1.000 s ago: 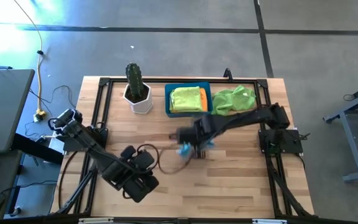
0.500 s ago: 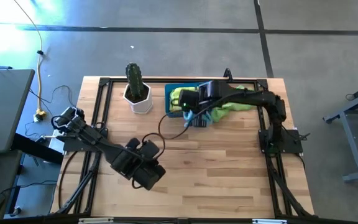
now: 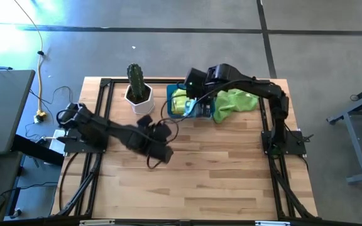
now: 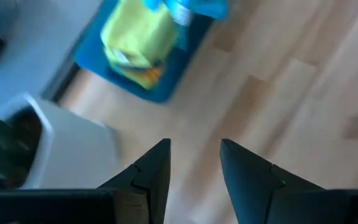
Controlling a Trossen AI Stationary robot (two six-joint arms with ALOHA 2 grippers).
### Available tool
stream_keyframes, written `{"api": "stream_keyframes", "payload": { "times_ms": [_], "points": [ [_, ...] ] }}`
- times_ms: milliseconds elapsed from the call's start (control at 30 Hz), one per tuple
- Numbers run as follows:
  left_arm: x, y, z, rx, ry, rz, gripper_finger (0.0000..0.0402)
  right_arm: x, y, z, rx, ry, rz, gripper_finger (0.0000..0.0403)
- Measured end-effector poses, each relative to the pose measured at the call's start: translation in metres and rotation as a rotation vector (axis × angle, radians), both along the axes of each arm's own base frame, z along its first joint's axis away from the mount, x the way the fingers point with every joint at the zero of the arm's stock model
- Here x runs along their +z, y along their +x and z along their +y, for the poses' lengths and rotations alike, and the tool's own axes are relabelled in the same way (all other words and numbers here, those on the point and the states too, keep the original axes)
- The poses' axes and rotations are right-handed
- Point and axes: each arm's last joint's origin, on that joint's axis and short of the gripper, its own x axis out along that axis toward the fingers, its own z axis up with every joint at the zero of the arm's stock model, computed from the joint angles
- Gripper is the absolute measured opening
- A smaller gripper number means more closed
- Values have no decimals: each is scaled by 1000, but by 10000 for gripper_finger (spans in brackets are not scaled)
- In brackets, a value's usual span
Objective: Fold microfiber towels
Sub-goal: Stack the blue microfiber towel on top of the green microfiber towel
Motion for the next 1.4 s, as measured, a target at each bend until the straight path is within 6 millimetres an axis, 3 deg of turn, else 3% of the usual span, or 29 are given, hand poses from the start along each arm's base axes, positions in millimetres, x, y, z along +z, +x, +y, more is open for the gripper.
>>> {"api": "stream_keyframes", "payload": {
  "times_ms": [133,267,533,767,1000,1400],
  "points": [
    [7,7,31,-87,51,49,129,0,-2,-6,-2,70,-19,0],
    [19,20,54,-189,94,-19,129,3,-5,-10,-49,91,-37,0],
    [42,42,83,-284,117,-283,129,36,-31,-7,-162,48,-159,0],
    [63,49,83,-346,146,-411,141,48,-48,-3,-261,-23,-158,0],
    [86,51,81,-381,200,-489,187,50,-46,1,-239,4,-184,0],
    [84,52,98,-264,306,-438,212,54,-35,15,-198,21,-273,0]
  ]
}}
